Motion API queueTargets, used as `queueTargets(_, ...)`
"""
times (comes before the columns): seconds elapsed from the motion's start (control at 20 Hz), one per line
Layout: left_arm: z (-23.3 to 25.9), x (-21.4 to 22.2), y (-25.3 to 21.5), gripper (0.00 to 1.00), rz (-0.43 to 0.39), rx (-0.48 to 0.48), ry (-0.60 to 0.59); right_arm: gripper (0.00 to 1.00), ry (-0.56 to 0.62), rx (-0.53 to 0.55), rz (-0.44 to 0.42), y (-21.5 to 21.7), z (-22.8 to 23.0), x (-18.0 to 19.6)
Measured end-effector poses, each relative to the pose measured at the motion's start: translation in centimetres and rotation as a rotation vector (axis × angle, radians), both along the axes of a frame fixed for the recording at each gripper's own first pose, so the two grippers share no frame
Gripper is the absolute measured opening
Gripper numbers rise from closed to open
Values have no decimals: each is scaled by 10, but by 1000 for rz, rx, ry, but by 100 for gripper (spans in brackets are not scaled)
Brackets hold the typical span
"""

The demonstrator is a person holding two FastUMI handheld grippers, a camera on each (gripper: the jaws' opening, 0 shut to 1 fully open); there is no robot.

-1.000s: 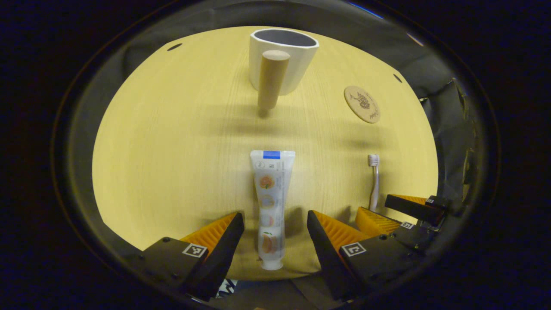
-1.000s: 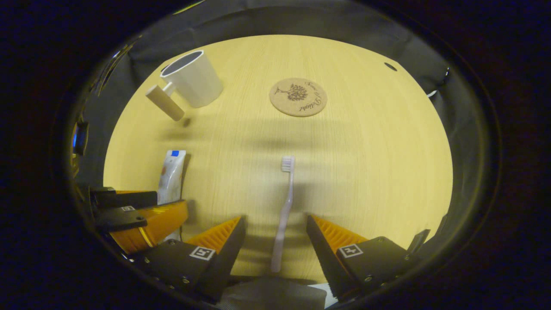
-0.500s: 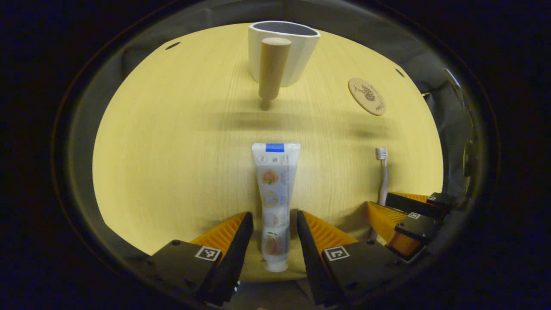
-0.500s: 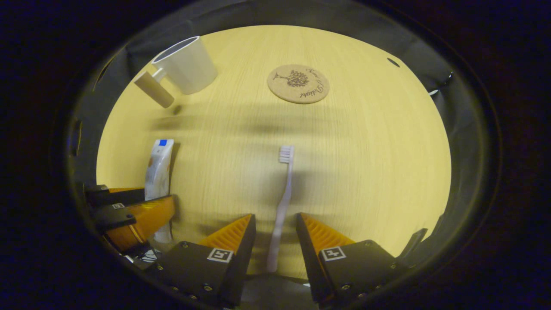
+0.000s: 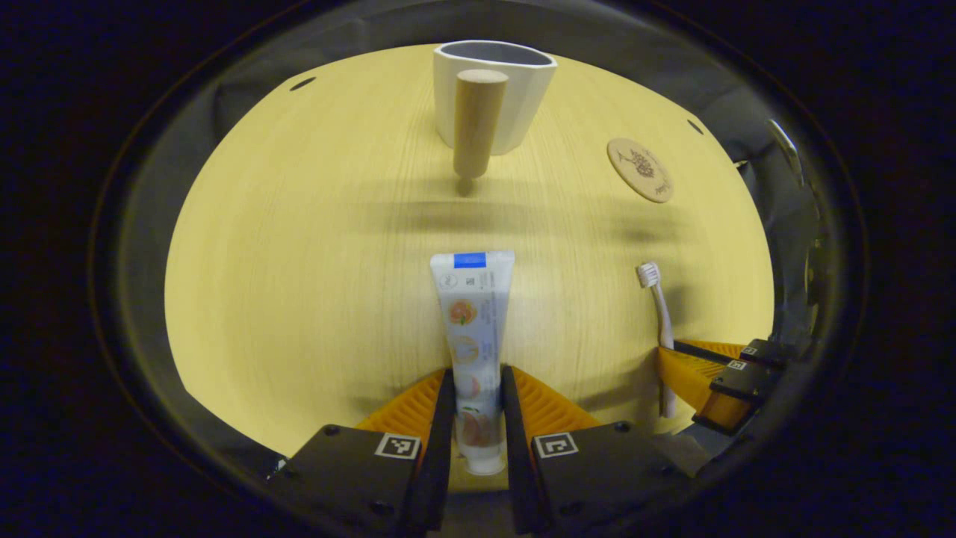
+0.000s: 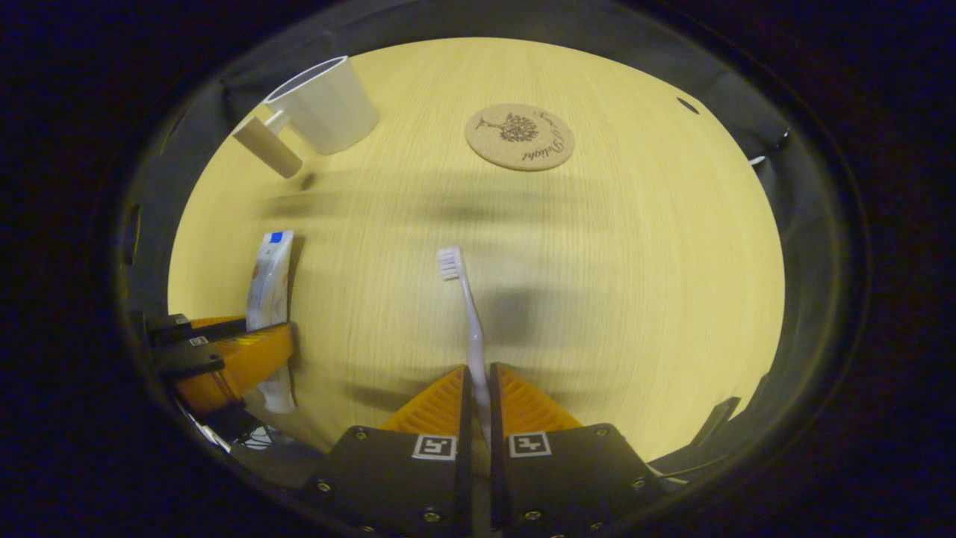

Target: Put the toothbrush and toothpaste on the desktop into the cup, then pick up the cup and place it on the coaster on the desktop.

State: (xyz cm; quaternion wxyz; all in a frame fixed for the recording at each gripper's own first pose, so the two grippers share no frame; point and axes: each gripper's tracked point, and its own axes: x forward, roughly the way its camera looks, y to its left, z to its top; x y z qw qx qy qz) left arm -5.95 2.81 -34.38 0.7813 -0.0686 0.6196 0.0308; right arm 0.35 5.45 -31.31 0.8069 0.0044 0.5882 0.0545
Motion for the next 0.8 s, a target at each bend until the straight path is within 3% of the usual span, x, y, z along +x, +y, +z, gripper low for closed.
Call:
queueTargets(0.1,0,1,1,36,14,-4,-8,11,-16,4,15,-2,1,1)
queueTargets(0.25,1,1,2,35,17,-23,-26,4,-45,26,-1,-2,2,4)
queueTargets(0.3,2,0,1,28,16,-32,-23,4,-49,27,4,-2,1,3)
queueTargets(0.8,9,4,9,29,70,-60,-78,4,-151,95,23,5,26,3)
